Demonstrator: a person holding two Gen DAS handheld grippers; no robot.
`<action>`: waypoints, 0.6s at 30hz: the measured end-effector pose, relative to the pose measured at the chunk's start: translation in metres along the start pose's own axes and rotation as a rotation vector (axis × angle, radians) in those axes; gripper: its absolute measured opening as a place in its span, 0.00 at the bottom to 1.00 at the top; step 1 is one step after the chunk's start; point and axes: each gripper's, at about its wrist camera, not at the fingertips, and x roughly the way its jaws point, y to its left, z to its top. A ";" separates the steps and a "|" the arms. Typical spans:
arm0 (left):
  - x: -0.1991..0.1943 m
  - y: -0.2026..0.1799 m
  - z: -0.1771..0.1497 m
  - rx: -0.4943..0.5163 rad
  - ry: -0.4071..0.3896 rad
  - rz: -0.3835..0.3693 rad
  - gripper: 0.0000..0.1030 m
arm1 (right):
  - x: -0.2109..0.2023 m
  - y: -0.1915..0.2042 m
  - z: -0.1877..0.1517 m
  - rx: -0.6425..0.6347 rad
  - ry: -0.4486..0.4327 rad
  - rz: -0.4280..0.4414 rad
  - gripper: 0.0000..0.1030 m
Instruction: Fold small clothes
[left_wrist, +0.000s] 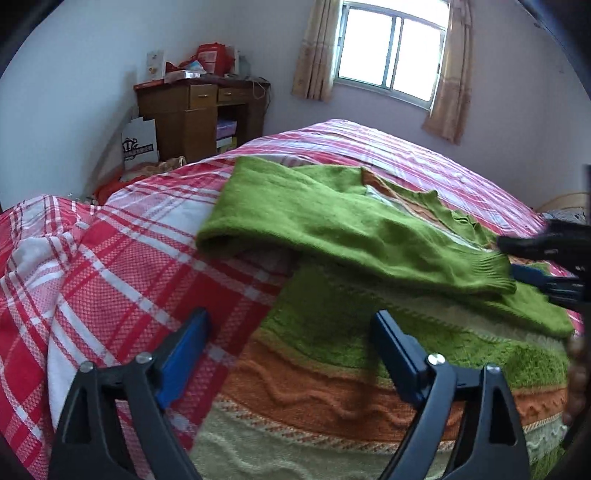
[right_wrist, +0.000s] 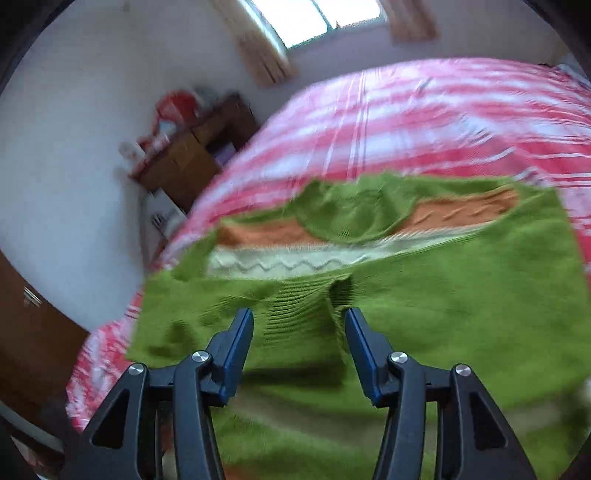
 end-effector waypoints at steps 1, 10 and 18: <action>0.000 -0.001 -0.001 0.004 -0.001 -0.009 0.93 | 0.016 0.004 0.000 -0.008 0.030 -0.014 0.52; 0.006 0.002 0.002 -0.009 -0.013 -0.056 0.98 | 0.027 0.029 0.007 -0.180 -0.016 -0.131 0.09; 0.006 0.001 0.002 -0.008 -0.011 -0.056 0.98 | -0.064 0.061 0.054 -0.284 -0.264 -0.125 0.09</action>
